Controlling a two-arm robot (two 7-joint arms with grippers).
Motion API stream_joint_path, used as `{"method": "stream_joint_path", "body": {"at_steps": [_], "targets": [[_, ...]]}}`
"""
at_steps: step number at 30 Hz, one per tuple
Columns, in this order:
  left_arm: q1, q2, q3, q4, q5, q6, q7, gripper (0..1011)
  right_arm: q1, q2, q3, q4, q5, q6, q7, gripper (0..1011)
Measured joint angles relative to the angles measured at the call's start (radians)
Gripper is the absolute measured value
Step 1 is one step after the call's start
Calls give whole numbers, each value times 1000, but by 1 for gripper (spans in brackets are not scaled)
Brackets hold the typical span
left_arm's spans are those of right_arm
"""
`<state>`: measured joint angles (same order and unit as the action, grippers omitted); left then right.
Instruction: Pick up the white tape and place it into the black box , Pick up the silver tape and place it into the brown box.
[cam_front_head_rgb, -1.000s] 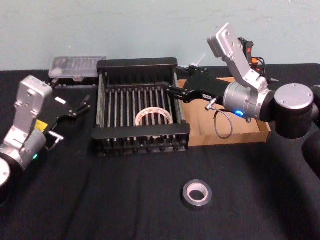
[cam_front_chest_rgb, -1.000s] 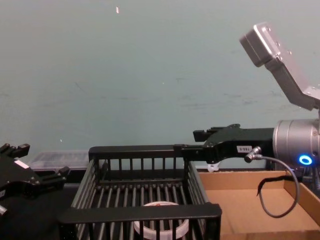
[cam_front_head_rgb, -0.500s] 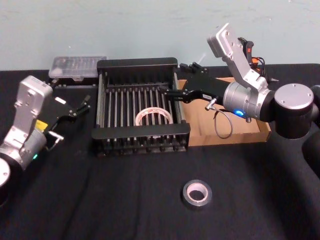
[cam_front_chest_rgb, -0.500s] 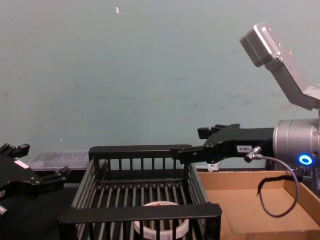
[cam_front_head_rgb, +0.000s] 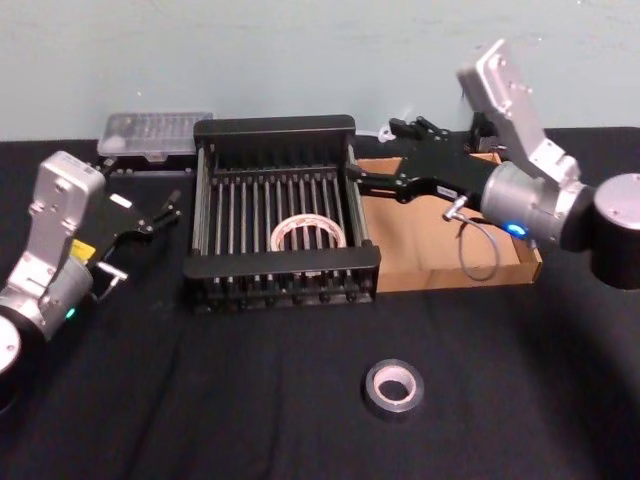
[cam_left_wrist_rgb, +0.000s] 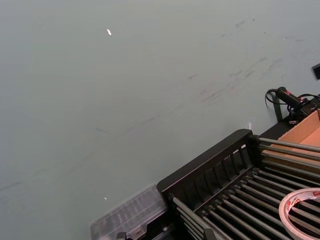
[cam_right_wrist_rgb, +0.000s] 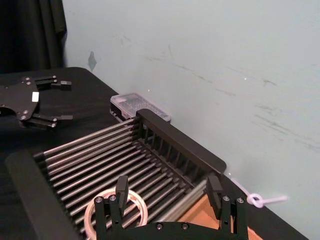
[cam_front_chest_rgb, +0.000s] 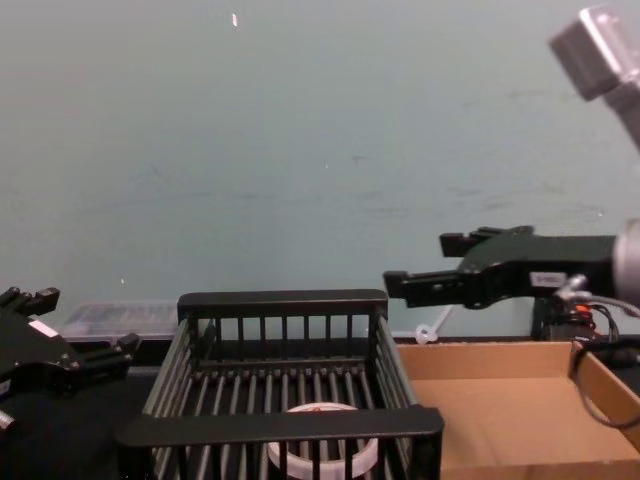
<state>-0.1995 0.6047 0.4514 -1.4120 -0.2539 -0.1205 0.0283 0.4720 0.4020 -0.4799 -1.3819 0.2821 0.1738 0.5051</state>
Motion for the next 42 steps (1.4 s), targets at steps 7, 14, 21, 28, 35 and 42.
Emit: {"method": "stream_joint_path", "body": {"at_steps": [7,14,21,28,35,42], "targets": [[0,0,0,0,0,0,0,1001,-87,77,39,-119,38,33,-1,1000],[0,0,0,0,0,0,0,1001,-178,165,71,-234,76,91,-3,1000],[0,0,0,0,0,0,0,1001,-273,258,107,-340,131,147,1,1000],[0,0,0,0,0,0,0,1001,-341,311,119,-401,180,180,1,1000],[0,0,0,0,0,0,0,1001,-376,344,104,-435,221,209,14,1000],[0,0,0,0,0,0,0,1002,-372,372,65,-440,237,243,32,1000]]}}
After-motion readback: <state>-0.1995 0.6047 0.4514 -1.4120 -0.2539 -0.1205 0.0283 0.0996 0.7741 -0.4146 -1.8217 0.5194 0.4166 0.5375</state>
